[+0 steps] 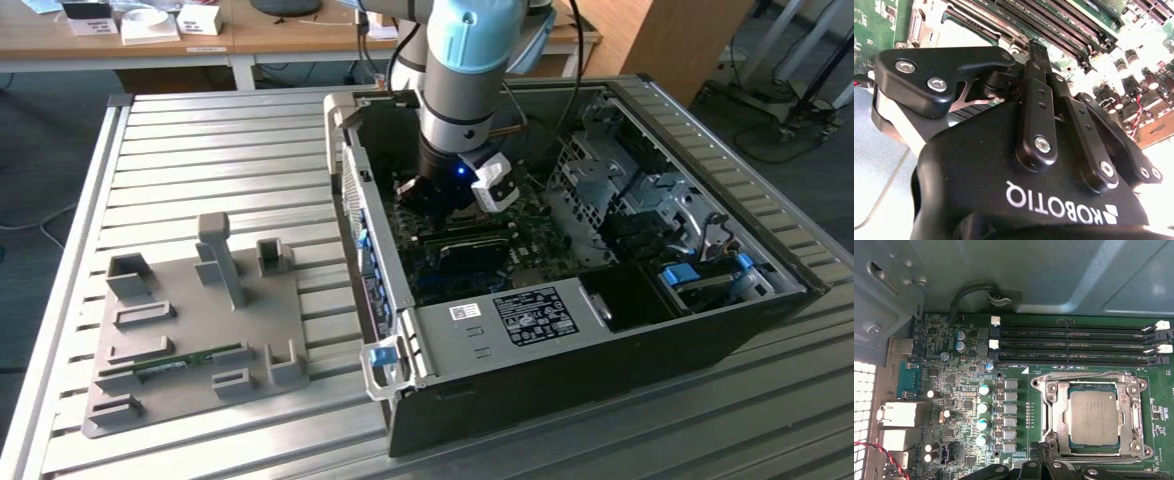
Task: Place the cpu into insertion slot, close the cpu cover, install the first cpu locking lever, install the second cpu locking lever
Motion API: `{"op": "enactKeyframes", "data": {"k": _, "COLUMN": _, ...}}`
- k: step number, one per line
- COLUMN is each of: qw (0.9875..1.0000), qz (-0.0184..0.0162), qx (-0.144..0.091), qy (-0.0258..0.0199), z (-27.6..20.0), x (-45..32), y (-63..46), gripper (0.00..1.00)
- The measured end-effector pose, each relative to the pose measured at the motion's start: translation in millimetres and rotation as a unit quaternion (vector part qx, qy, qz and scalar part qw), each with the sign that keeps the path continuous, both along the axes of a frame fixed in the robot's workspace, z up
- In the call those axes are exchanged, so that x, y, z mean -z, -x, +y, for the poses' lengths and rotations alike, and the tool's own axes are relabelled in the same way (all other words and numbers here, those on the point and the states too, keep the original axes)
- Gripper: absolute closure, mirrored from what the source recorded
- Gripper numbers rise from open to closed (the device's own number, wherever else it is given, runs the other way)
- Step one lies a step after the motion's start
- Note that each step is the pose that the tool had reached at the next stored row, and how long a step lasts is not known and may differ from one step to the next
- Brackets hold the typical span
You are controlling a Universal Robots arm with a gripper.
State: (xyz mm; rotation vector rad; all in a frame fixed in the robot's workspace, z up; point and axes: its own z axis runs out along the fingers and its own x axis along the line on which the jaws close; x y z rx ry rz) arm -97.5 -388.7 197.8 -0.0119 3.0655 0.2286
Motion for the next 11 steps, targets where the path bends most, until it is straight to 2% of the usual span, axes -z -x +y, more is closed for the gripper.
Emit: {"op": "enactKeyframes", "data": {"k": 11, "qw": 1.0, "qz": -0.0003, "qx": 0.0, "qy": -0.0005, "z": 0.0, "x": 2.8, "y": 1.7, "gripper": 0.89}}
